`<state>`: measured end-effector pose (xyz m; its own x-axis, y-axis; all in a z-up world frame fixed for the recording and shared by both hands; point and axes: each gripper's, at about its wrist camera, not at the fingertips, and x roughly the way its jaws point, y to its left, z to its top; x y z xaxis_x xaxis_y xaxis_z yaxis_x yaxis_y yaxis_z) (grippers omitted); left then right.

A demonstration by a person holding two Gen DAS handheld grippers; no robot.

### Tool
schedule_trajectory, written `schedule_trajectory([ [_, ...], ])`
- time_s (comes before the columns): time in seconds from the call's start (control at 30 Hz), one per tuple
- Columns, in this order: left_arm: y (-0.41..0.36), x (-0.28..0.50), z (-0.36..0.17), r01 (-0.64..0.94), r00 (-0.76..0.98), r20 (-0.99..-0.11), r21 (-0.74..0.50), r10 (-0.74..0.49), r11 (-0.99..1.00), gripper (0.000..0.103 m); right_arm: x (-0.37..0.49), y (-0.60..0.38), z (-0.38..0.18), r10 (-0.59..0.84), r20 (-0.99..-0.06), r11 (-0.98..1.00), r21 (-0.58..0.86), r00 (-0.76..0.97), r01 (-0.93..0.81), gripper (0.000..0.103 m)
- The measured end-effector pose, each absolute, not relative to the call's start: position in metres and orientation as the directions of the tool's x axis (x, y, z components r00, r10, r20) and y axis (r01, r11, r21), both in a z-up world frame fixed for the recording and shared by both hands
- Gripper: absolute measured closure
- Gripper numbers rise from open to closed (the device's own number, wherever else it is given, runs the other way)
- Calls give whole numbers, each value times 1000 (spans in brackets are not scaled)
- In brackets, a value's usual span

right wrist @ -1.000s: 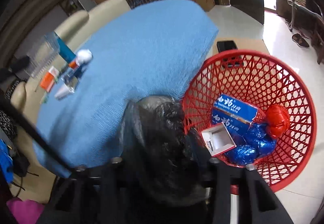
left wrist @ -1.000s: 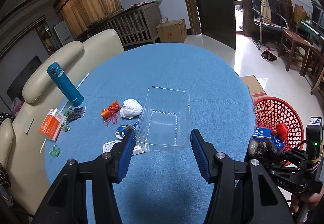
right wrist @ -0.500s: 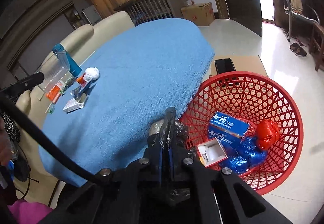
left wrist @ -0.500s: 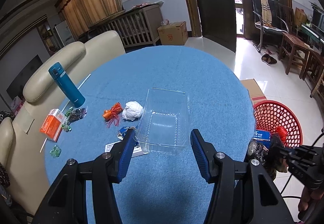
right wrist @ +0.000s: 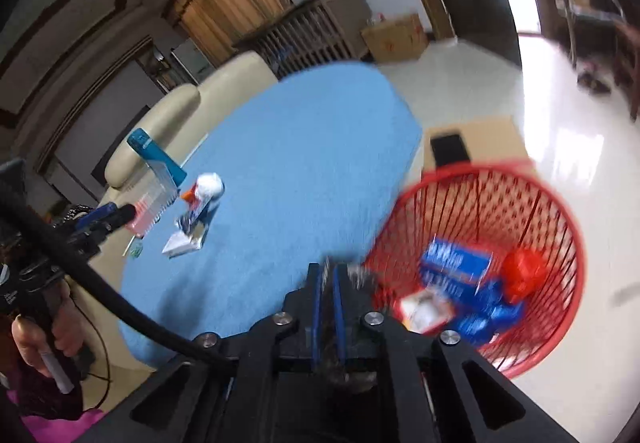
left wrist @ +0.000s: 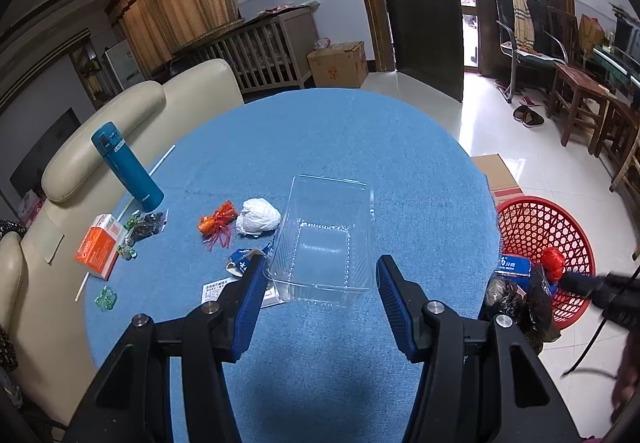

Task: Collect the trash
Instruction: 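Move the right tool with the black bags over the red wastebasket while the left tool holds the container, then carry the container over the wastebasket with the left tool while the right tool opens to drop the bags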

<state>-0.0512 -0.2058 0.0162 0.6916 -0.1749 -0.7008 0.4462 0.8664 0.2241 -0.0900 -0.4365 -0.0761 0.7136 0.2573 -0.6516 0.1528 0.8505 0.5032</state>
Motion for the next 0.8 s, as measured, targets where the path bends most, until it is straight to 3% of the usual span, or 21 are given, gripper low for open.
schedule_trajectory([
  [0.07, -205, -50, 15, 446, 691, -701, 225, -174, 866, 45, -85, -432, -91, 275, -676, 847, 507, 683, 161, 69],
  [0.13, -205, -50, 14, 447, 688, -705, 223, -174, 866, 45, -81, -426, -107, 285, -698, 847, 505, 657, 169, 28],
  [0.3, -206, -49, 9, 450, 678, -714, 218, -173, 866, 45, -69, -405, -134, 248, -747, 895, 421, 617, 150, 26],
  [0.37, -206, -50, 8, 452, 678, -714, 217, -175, 865, 45, -64, -402, -140, 224, -762, 907, 391, 608, 156, 31],
  [0.43, -204, -49, 8, 449, 678, -714, 215, -174, 867, 45, -60, -399, -145, 200, -778, 920, 358, 596, 159, 62],
  [0.57, -201, -48, 9, 441, 680, -712, 211, -172, 873, 45, -61, -394, -145, 183, -786, 932, 331, 591, 152, 67],
  [0.6, -201, -48, 10, 439, 681, -712, 209, -171, 874, 45, -63, -394, -142, 177, -781, 933, 327, 599, 150, 73],
  [0.67, -200, -48, 11, 436, 684, -709, 210, -171, 875, 45, -68, -395, -132, 170, -762, 933, 328, 625, 146, 94],
  [0.8, -201, -51, 15, 438, 690, -702, 212, -176, 874, 45, -73, -405, -111, 194, -717, 921, 368, 669, 127, 97],
])
